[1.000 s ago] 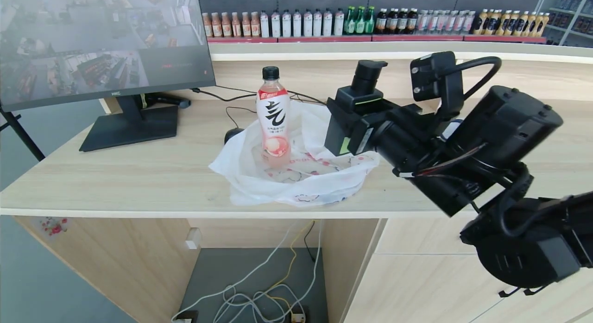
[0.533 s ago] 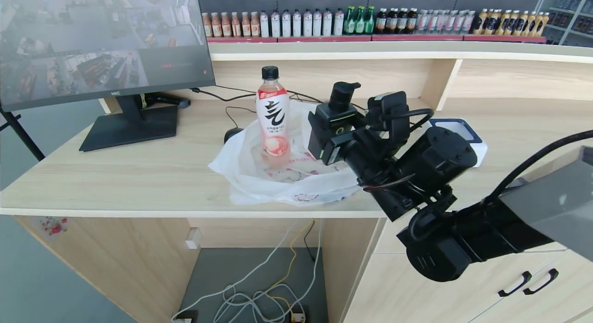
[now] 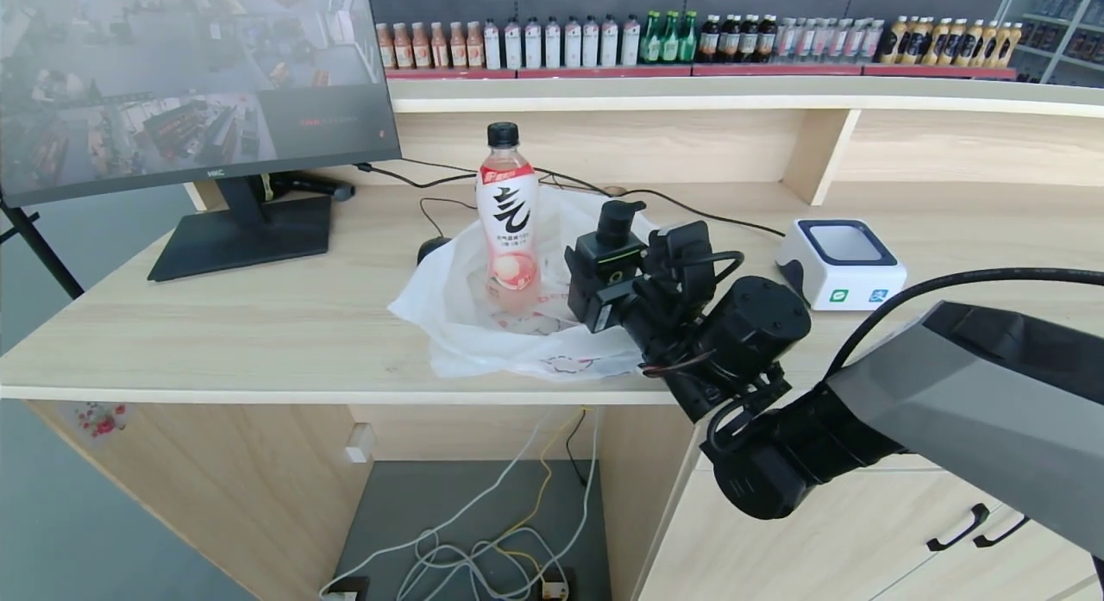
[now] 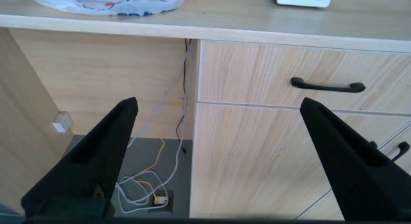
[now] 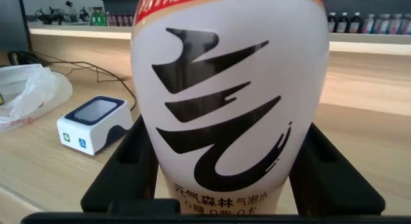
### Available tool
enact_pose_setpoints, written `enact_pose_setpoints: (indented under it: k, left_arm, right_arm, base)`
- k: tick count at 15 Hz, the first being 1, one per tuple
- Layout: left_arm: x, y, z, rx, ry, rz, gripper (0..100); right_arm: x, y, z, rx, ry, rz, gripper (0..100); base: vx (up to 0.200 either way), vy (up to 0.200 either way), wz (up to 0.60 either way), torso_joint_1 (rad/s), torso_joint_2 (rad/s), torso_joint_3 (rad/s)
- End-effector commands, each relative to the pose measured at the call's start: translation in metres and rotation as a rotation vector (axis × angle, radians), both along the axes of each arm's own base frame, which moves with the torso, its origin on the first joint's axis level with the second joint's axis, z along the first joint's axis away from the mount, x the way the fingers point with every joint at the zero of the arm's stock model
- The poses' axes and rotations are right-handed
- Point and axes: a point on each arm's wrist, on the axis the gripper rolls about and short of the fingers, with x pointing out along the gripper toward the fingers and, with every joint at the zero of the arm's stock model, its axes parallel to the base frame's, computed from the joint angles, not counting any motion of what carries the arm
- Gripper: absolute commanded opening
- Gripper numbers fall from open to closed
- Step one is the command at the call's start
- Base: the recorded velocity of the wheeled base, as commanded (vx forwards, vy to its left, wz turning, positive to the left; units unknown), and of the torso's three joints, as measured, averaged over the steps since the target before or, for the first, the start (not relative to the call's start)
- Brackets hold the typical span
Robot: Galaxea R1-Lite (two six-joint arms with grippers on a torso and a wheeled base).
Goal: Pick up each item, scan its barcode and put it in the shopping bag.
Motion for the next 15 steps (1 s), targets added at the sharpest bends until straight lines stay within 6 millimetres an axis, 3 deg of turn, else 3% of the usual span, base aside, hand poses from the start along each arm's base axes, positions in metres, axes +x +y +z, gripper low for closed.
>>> enact_pose_setpoints:
  k: [1,15]
  left_arm:
    - [0.0,0.0,0.0,0.0,0.0,0.001,100]
    - [0.0,0.0,0.0,0.0,0.0,0.001,100]
  right_arm:
    - [0.0016,0.0012,0.0031,0.009,-0.012,0.001,0]
    - [0.0022,0.0083,0.0026,0.038,0.005,0.035,0]
  base:
    - [0.0,0.0,0.0,0.0,0.0,0.0]
    - [0.0,0.0,0.0,0.0,0.0,0.0]
